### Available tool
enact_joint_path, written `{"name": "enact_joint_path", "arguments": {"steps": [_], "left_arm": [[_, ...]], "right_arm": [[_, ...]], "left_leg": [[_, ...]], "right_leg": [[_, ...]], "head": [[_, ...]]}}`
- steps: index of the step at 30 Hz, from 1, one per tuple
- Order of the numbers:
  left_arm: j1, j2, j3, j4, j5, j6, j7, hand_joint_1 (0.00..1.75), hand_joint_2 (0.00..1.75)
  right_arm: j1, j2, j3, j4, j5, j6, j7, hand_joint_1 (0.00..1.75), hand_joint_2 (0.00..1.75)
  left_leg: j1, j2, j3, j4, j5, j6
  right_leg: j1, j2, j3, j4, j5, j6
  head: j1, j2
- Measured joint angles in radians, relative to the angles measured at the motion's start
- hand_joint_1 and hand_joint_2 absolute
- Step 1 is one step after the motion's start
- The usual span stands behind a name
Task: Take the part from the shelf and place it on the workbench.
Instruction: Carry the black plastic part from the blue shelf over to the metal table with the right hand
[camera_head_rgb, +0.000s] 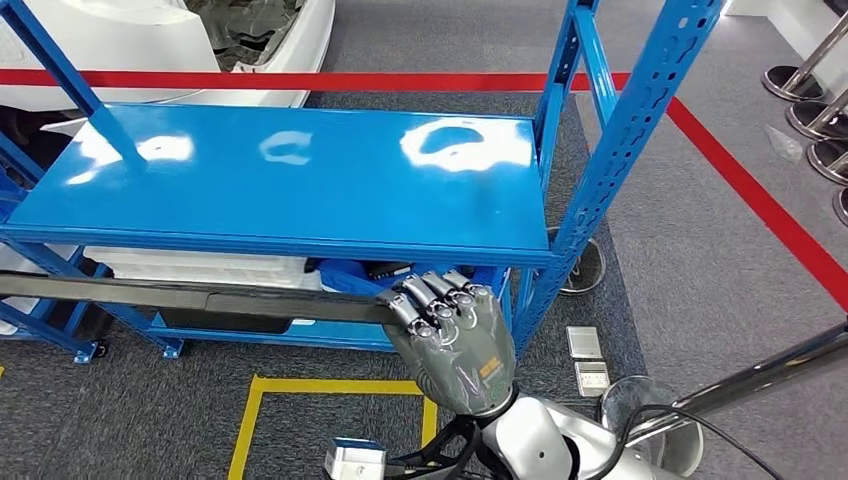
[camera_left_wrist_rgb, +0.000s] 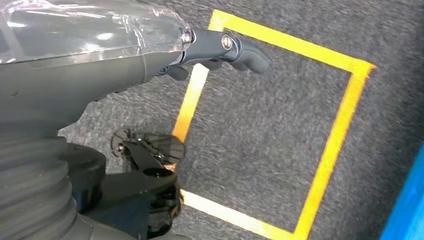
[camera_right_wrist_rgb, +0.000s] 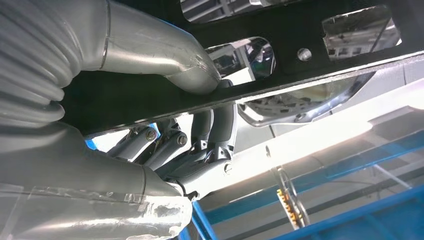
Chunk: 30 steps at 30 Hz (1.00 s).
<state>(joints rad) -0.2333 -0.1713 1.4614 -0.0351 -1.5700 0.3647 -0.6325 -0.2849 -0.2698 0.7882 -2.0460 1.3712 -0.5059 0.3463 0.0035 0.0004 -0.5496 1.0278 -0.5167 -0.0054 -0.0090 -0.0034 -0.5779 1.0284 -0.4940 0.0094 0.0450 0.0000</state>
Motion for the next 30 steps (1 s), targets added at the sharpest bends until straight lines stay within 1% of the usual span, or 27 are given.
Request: {"name": "enact_joint_path", "arguments": {"steps": [1,2,3,4,6,7,8,9,10,11,12,13,14,15,17,18,19,21,22,23,24,25,26,27,28,29,30], "left_arm": [[0.0,0.0,0.0,0.0,0.0,0.0,0.0,0.0,1.75],[0.0,0.0,0.0,0.0,0.0,0.0,0.0,0.0,1.75],[-0.001,-0.001,0.0,0.0,0.0,0.0,0.0,0.0,1.75],[-0.002,-0.001,0.0,0.0,0.0,0.0,0.0,0.0,1.75],[-0.003,-0.002,0.0,0.0,0.0,0.0,0.0,0.0,1.75],[-0.002,-0.003,0.0,0.0,0.0,0.0,0.0,0.0,1.75],[-0.002,-0.003,0.0,0.0,0.0,0.0,0.0,0.0,1.75],[-0.002,-0.003,0.0,0.0,0.0,0.0,0.0,0.0,1.75],[-0.002,-0.003,0.0,0.0,0.0,0.0,0.0,0.0,1.75],[-0.002,-0.004,0.0,0.0,0.0,0.0,0.0,0.0,1.75],[-0.003,-0.004,0.0,0.0,0.0,0.0,0.0,0.0,1.75],[-0.004,-0.005,0.0,0.0,0.0,0.0,0.0,0.0,1.75],[-0.004,-0.005,0.0,0.0,0.0,0.0,0.0,0.0,1.75],[-0.004,-0.005,0.0,0.0,0.0,0.0,0.0,0.0,1.75],[-0.004,-0.005,0.0,0.0,0.0,0.0,0.0,0.0,1.75],[-0.004,-0.005,0.0,0.0,0.0,0.0,0.001,0.0,1.75],[-0.004,-0.005,0.0,0.0,0.0,0.0,0.001,0.0,1.75],[-0.004,-0.005,0.0,0.0,0.0,0.0,0.001,0.0,1.75],[-0.004,-0.005,0.0,0.0,0.0,0.0,0.001,0.0,1.75],[-0.004,-0.005,0.0,0.0,0.0,0.0,0.001,0.0,1.75],[-0.004,-0.005,0.0,0.0,0.0,0.0,0.001,0.0,1.75],[-0.004,-0.005,0.0,0.0,0.0,0.0,0.001,0.0,1.75],[-0.004,-0.005,0.0,0.0,0.0,0.0,0.001,0.0,1.75],[-0.004,-0.005,0.0,0.0,0.0,0.0,0.002,0.0,1.75],[-0.005,-0.005,0.0,0.0,0.0,0.0,0.002,0.0,1.75],[-0.005,-0.005,0.0,0.0,0.0,0.0,0.003,0.0,1.75],[-0.005,-0.005,0.0,0.0,0.0,0.0,0.004,0.0,1.75]], "right_arm": [[0.0,0.001,-0.001,0.0,0.0,0.0,0.0,1.75,1.75],[0.0,0.002,-0.003,0.0,0.0,0.0,0.0,1.75,1.75],[0.0,0.002,-0.004,0.001,0.0,0.0,0.0,1.75,1.75],[0.001,0.002,-0.006,0.001,0.0,0.0,0.0,1.75,1.75],[0.003,0.003,-0.009,0.002,0.002,0.0,0.0,1.75,1.75],[0.004,0.003,-0.011,0.004,0.003,0.0,0.0,1.75,1.75],[0.006,0.003,-0.011,0.006,0.006,0.0,0.0,1.75,1.75],[0.008,0.003,-0.012,0.007,0.01,-0.001,0.0,1.75,1.75],[0.009,0.003,-0.013,0.008,0.013,-0.001,0.0,1.75,1.75],[0.009,0.003,-0.014,0.008,0.016,-0.001,0.0,1.75,1.75],[0.009,0.003,-0.015,0.008,0.017,-0.001,0.0,1.75,1.75],[0.01,0.003,-0.017,0.009,0.018,-0.001,0.001,1.75,1.75],[0.011,0.004,-0.019,0.009,0.018,-0.001,0.002,1.75,1.75],[0.012,0.004,-0.02,0.009,0.018,-0.001,0.002,1.75,1.75],[0.014,0.005,-0.022,0.01,0.016,-0.001,0.003,1.75,1.75],[0.014,0.006,-0.023,0.01,0.014,-0.001,0.004,1.75,1.75],[0.014,0.008,-0.024,0.01,0.011,-0.001,0.005,1.75,1.75],[0.014,0.011,-0.026,0.011,0.004,-0.001,0.007,1.75,1.75],[0.014,0.012,-0.026,0.012,0.001,-0.001,0.008,1.75,1.75],[0.014,0.013,-0.027,0.013,-0.002,0.0,0.009,1.75,1.75],[0.015,0.013,-0.027,0.015,-0.006,0.0,0.01,1.75,1.75],[0.016,0.013,-0.028,0.017,-0.011,0.001,0.012,1.75,1.75],[0.016,0.013,-0.029,0.017,-0.016,0.002,0.013,1.75,1.75],[0.017,0.013,-0.03,0.018,-0.02,0.002,0.014,1.75,1.75],[0.017,0.013,-0.031,0.018,-0.021,0.003,0.015,1.75,1.75],[0.017,0.013,-0.032,0.018,-0.021,0.004,0.015,1.75,1.75],[0.017,0.013,-0.033,0.018,-0.019,0.005,0.014,1.75,1.75]], "left_leg": [[0.001,0.001,-0.002,-0.002,0.003,0.006],[0.003,0.002,-0.003,-0.007,0.008,0.013],[0.005,0.004,-0.005,-0.011,0.014,0.021],[0.007,0.005,-0.008,-0.015,0.019,0.028],[0.005,0.008,-0.016,-0.015,0.025,0.036],[0.004,0.008,-0.02,-0.015,0.028,0.037],[0.004,0.009,-0.024,-0.013,0.03,0.037],[0.004,0.009,-0.027,-0.011,0.031,0.036],[0.004,0.008,-0.028,-0.009,0.032,0.035],[0.005,0.008,-0.03,-0.006,0.032,0.033],[0.003,0.008,-0.033,0.0,0.032,0.03],[0.002,0.008,-0.037,0.004,0.033,0.025],[0.0,0.007,-0.041,0.007,0.034,0.019],[-0.002,0.007,-0.045,0.009,0.037,0.012],[-0.001,0.007,-0.049,0.012,0.037,0.001],[0.0,0.006,-0.054,0.027,0.023,-0.005],[0.002,0.005,-0.066,0.06,-0.003,-0.01],[0.005,0.005,-0.107,0.172,-0.076,-0.019],[0.006,0.005,-0.126,0.228,-0.103,-0.022],[0.006,0.005,-0.134,0.261,-0.114,-0.024],[0.006,0.005,-0.125,0.26,-0.107,-0.024],[0.006,0.005,-0.101,0.225,-0.085,-0.022],[0.006,0.005,-0.064,0.163,-0.054,-0.018],[0.005,0.004,-0.028,0.099,-0.033,-0.014],[0.003,0.003,-0.003,0.046,-0.017,-0.01],[0.001,0.002,0.01,0.013,-0.01,-0.006],[-0.002,0.001,0.01,0.004,-0.011,-0.002]], "right_leg": [[0.0,0.0,-0.002,-0.001,0.001,0.006],[-0.001,0.001,-0.005,0.005,-0.006,0.011],[-0.001,0.001,-0.013,0.026,-0.024,0.015],[-0.002,0.001,-0.029,0.066,-0.054,0.018],[-0.004,0.002,-0.079,0.192,-0.126,0.022],[-0.004,0.002,-0.099,0.246,-0.147,0.024],[-0.005,0.002,-0.104,0.271,-0.15,0.025],[-0.006,0.001,-0.09,0.255,-0.133,0.026],[-0.006,0.001,-0.06,0.204,-0.103,0.025],[-0.007,0.001,-0.021,0.132,-0.073,0.024],[-0.007,0.001,0.012,0.067,-0.051,0.022],[-0.005,0.001,0.031,0.023,-0.039,0.02],[-0.004,0.002,0.037,0.001,-0.036,0.017],[-0.002,0.004,0.034,0.0,-0.036,0.013],[-0.005,0.004,0.029,-0.003,-0.028,0.0],[-0.007,0.003,0.027,-0.006,-0.023,-0.007],[-0.008,0.002,0.024,-0.009,-0.018,-0.014],[-0.008,-0.001,0.017,-0.01,-0.012,-0.022],[-0.007,-0.002,0.014,-0.009,-0.01,-0.024],[-0.006,-0.003,0.01,-0.007,-0.008,-0.024],[-0.005,-0.003,0.007,-0.005,-0.007,-0.024],[-0.005,-0.002,0.004,-0.002,-0.006,-0.023],[-0.005,-0.002,0.002,0.001,-0.006,-0.022],[-0.004,-0.002,0.0,0.004,-0.006,-0.021],[-0.002,-0.001,-0.002,0.007,-0.005,-0.018],[-0.001,-0.001,-0.005,0.008,-0.003,-0.013],[-0.001,-0.001,-0.008,0.008,0.0,-0.008]], "head": [[0.0,0.0],[0.0,0.0],[0.003,0.0],[0.007,0.0],[0.015,0.0],[0.017,0.0],[0.018,0.0],[0.019,0.0],[0.02,0.0],[0.021,0.0],[0.023,0.0],[0.024,0.0],[0.023,0.0],[0.021,0.0],[0.018,0.0],[0.015,0.0],[0.012,0.0],[0.004,0.0],[0.002,0.0],[0.001,0.0],[0.001,0.0],[0.0,0.0],[-0.001,0.0],[-0.001,0.0],[-0.001,0.0],[-0.001,0.0],[-0.001,0.0]]}}
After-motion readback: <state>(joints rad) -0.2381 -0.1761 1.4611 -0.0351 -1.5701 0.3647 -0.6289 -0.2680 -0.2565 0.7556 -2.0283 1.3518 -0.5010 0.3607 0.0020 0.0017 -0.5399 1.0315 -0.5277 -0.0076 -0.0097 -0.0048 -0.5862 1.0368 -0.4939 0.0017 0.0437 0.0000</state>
